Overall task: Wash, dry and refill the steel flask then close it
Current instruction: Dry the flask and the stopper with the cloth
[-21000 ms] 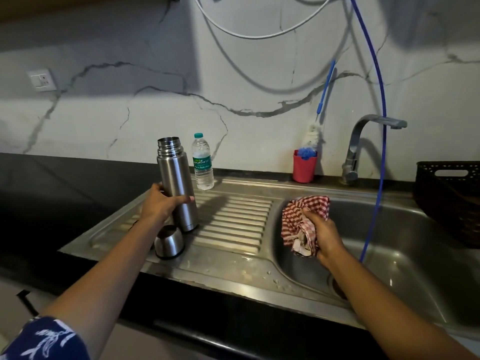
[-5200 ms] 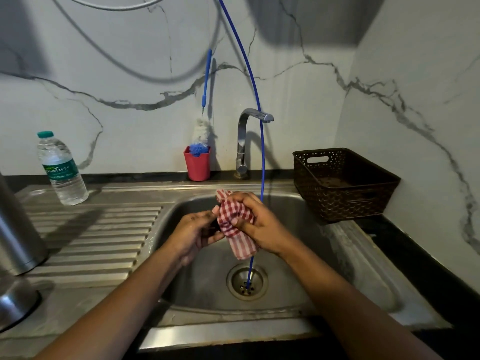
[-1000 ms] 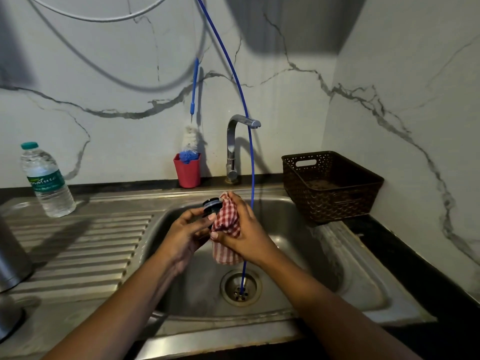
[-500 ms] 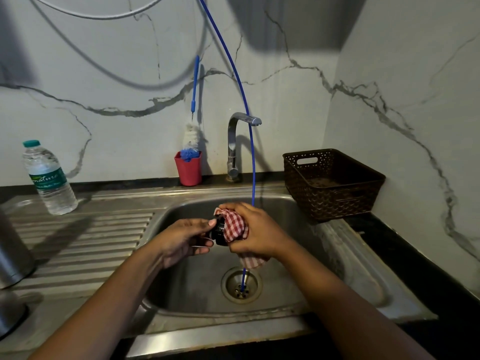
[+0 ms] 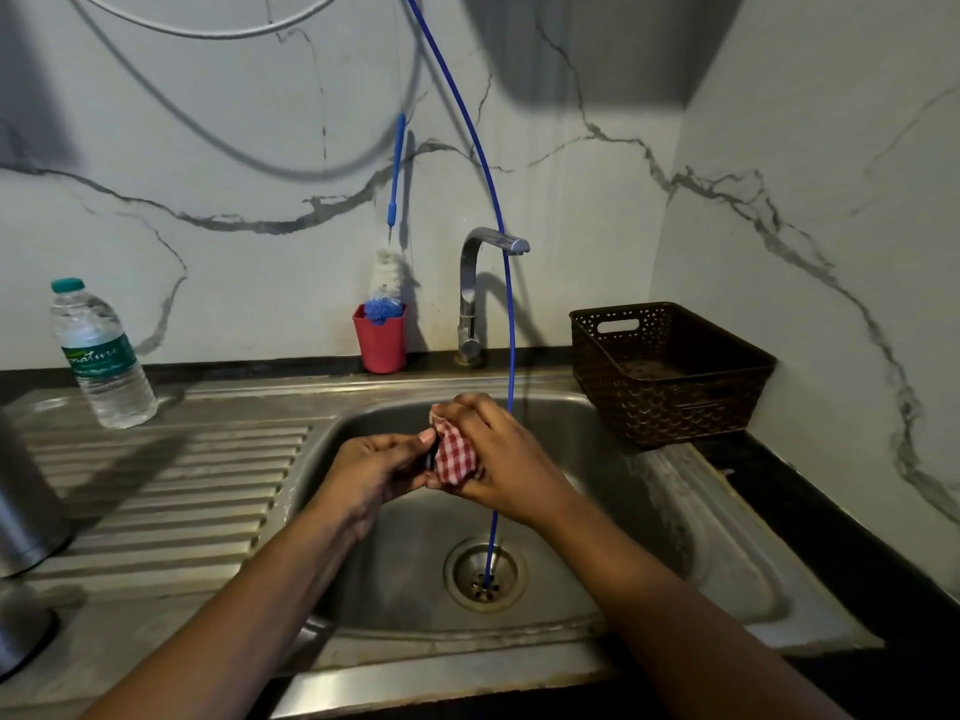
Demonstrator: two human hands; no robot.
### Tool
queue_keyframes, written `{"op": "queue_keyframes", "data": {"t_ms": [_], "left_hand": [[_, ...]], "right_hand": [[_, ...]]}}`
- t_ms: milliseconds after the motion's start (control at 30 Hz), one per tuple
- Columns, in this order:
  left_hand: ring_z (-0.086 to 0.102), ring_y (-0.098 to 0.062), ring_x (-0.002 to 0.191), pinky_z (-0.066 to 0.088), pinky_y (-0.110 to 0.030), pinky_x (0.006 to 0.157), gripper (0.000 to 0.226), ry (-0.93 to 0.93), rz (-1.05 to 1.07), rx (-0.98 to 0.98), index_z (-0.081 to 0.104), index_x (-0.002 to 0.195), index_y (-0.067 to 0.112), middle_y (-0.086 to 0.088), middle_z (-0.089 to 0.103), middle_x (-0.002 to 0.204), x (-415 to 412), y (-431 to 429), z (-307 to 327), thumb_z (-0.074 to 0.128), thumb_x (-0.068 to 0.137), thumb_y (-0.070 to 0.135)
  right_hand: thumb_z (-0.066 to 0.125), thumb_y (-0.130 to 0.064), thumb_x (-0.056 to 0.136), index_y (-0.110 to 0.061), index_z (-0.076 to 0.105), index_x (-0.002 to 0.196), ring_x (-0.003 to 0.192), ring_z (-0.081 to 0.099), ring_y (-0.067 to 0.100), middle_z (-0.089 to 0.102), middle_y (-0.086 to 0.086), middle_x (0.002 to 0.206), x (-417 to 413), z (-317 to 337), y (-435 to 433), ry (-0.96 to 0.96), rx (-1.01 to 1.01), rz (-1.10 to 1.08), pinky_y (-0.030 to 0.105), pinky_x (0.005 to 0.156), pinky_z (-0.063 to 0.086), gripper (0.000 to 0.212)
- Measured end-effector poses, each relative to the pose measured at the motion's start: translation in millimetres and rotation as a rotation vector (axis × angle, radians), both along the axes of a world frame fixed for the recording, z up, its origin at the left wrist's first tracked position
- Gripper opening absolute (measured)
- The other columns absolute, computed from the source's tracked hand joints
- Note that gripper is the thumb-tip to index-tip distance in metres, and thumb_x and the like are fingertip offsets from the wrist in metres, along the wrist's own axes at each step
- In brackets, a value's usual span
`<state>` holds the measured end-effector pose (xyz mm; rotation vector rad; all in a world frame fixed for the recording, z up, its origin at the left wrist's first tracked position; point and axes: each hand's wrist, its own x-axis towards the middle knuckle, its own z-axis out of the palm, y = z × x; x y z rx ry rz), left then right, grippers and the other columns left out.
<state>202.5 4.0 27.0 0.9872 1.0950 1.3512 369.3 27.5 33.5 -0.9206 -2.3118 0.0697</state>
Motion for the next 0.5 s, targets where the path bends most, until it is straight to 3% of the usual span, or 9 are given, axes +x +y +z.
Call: {"op": "queue_keyframes", "data": {"t_ms": [33, 100, 167, 233, 333, 500], "left_hand": [[0.067, -0.01, 0.058, 0.054, -0.019, 0.054, 0.007, 0.007, 0.0, 0.05, 0.068, 0.085, 0.001, -0.006, 0.071, 0.067, 0.5, -0.6, 0.5, 0.063, 0.083, 0.004], [0.069, -0.011, 0.07, 0.055, -0.02, 0.061, 0.018, 0.039, -0.022, 0.161, 0.068, 0.093, 0.003, -0.006, 0.074, 0.079, 1.2, -0.6, -0.3, 0.065, 0.075, 0.002], [0.07, -0.012, 0.081, 0.055, -0.021, 0.069, 0.032, 0.109, -0.063, 0.234, 0.068, 0.099, 0.005, -0.007, 0.075, 0.09, 2.0, -0.8, -1.0, 0.069, 0.067, 0.004], [0.069, -0.011, 0.085, 0.054, -0.02, 0.074, 0.036, 0.15, -0.078, 0.268, 0.069, 0.1, 0.008, -0.005, 0.075, 0.092, 1.5, 1.0, -2.4, 0.07, 0.064, 0.007], [0.069, -0.012, 0.087, 0.054, -0.02, 0.076, 0.035, 0.161, -0.067, 0.295, 0.069, 0.101, 0.01, -0.004, 0.075, 0.094, -2.8, 4.4, -4.0, 0.071, 0.066, 0.01], [0.069, -0.017, 0.078, 0.057, -0.024, 0.071, 0.025, 0.101, -0.035, 0.196, 0.069, 0.096, 0.005, -0.008, 0.074, 0.083, 1.8, 6.4, -6.5, 0.07, 0.071, 0.009]], "right_hand": [[0.076, -0.047, 0.07, -0.027, 0.042, 0.134, 0.118, 0.045, 0.012, 0.044, -0.004, 0.132, -1.1, 1.2, -0.5, 0.084, -0.107, -0.025, 0.027, 0.095, 0.043, 0.076], [0.079, -0.041, 0.069, -0.024, 0.052, 0.122, 0.104, 0.056, 0.009, 0.056, -0.005, 0.117, 4.7, 4.3, 1.0, 0.372, -0.596, 0.031, 0.022, 0.088, 0.047, 0.062], [0.076, -0.034, 0.073, -0.016, 0.06, 0.11, 0.092, 0.063, 0.017, 0.066, 0.005, 0.104, 12.2, 1.3, 2.3, 0.64, -1.079, 0.205, 0.031, 0.088, 0.052, 0.044], [0.074, -0.029, 0.074, -0.01, 0.061, 0.108, 0.085, 0.065, 0.02, 0.067, 0.01, 0.097, 13.7, -6.4, 7.1, 0.811, -1.235, 0.276, 0.035, 0.086, 0.052, 0.042], [0.076, -0.023, 0.069, -0.01, 0.054, 0.12, 0.091, 0.064, 0.019, 0.065, 0.009, 0.105, 10.9, -9.4, 9.3, 0.83, -1.214, 0.267, 0.034, 0.088, 0.052, 0.057], [0.084, -0.032, 0.063, -0.035, 0.036, 0.136, 0.122, 0.041, 0.012, 0.038, -0.006, 0.135, 10.3, -1.7, 3.7, 0.143, -0.429, -0.004, 0.029, 0.099, 0.041, 0.088]]}}
